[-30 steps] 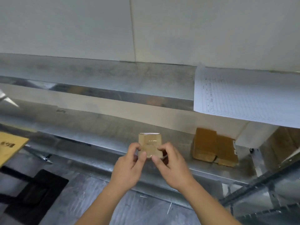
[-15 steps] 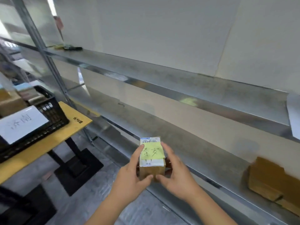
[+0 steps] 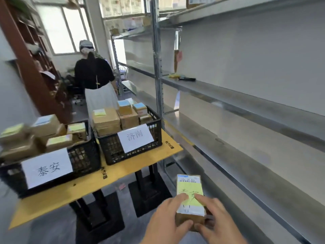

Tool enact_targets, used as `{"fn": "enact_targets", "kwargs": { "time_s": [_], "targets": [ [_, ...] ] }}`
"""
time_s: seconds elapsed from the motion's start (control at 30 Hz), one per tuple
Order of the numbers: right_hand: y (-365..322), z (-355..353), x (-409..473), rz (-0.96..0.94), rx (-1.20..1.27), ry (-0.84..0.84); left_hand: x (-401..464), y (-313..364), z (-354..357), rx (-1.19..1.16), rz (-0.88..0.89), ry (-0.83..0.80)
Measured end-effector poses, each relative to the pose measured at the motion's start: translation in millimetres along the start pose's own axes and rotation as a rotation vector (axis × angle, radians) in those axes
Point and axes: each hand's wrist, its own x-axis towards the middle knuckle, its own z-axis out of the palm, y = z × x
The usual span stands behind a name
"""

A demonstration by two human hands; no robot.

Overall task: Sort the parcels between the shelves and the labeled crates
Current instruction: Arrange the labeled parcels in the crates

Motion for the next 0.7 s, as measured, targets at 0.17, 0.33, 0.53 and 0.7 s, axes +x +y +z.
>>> {"fn": "enact_targets", "kwargs": {
  "time_s": [0.17,0.33,0.53,0.7],
  "targets": [
    [-50.7,74.5,46.6,-0.013,0.074,-0.108,-6.6,-60.5,-65.8,0.029,-0.102,0.095],
    [-82.5,130.3,90.3,0.106,0.257,-0.191,-8.4,-111.6,-107.4,0.011,-0.154,0.147],
    [-100.5,177.8,159.9,0.004,0.159,-0.344,8.6,-153.0,-145.4,-0.005,-0.266,0.286],
    [-107.4,217.3,223.1,-0.188,0.043,-0.476,35.7,-186.3,-179.2,-0.053,-0.373,0.419]
  ]
}}
